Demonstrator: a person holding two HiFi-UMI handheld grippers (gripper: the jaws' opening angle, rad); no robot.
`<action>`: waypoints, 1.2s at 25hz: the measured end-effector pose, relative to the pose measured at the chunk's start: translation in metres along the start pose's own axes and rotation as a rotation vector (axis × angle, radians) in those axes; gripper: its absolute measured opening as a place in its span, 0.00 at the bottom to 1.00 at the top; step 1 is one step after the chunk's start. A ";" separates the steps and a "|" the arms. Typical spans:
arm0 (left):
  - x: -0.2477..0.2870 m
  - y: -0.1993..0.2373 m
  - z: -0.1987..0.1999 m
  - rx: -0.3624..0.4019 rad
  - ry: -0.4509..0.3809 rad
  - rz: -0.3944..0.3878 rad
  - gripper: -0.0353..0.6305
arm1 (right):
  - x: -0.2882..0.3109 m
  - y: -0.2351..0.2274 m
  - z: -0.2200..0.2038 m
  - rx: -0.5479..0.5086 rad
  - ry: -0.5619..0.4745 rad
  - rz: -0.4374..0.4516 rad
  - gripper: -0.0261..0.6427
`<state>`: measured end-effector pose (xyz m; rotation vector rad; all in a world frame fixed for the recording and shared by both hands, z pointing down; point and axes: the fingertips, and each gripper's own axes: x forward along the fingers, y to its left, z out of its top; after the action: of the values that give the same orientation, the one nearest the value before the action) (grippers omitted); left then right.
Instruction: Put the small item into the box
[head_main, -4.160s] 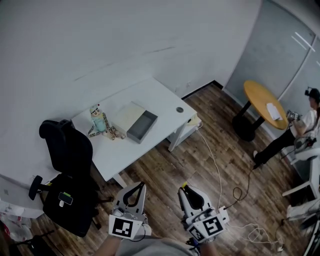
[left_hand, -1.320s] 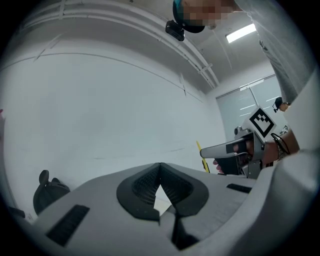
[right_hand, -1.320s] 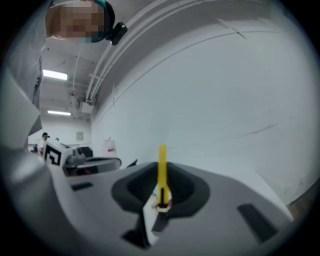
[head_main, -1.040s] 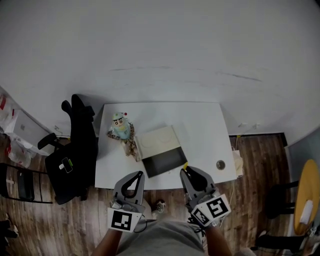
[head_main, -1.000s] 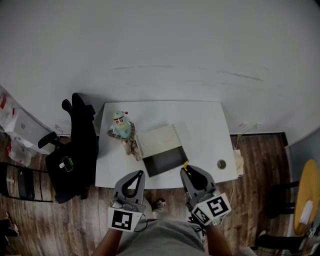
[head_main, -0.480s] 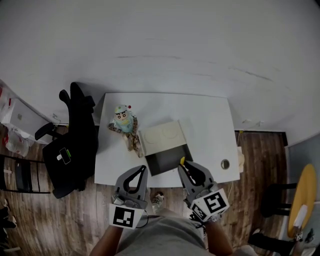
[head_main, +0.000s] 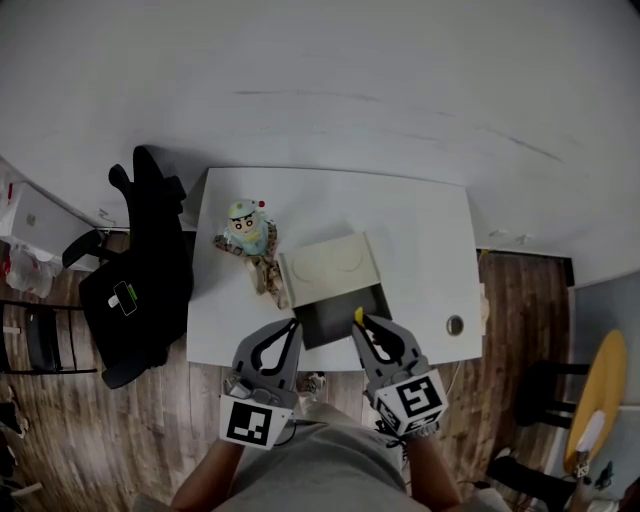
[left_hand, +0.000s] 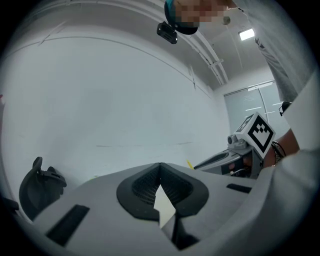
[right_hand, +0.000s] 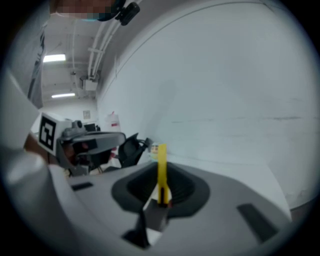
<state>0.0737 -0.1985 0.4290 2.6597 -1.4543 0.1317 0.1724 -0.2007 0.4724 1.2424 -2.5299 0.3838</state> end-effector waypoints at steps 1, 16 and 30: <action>0.002 0.002 -0.001 -0.001 0.004 -0.004 0.10 | 0.004 -0.001 -0.005 -0.008 0.020 -0.001 0.16; 0.037 0.032 -0.004 0.049 0.038 -0.054 0.10 | 0.052 -0.010 -0.076 -0.011 0.291 -0.011 0.16; 0.053 0.046 -0.013 0.034 0.070 -0.077 0.10 | 0.083 -0.016 -0.146 -0.069 0.534 0.009 0.16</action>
<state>0.0631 -0.2652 0.4510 2.7042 -1.3392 0.2422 0.1578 -0.2164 0.6395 0.9469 -2.0735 0.5418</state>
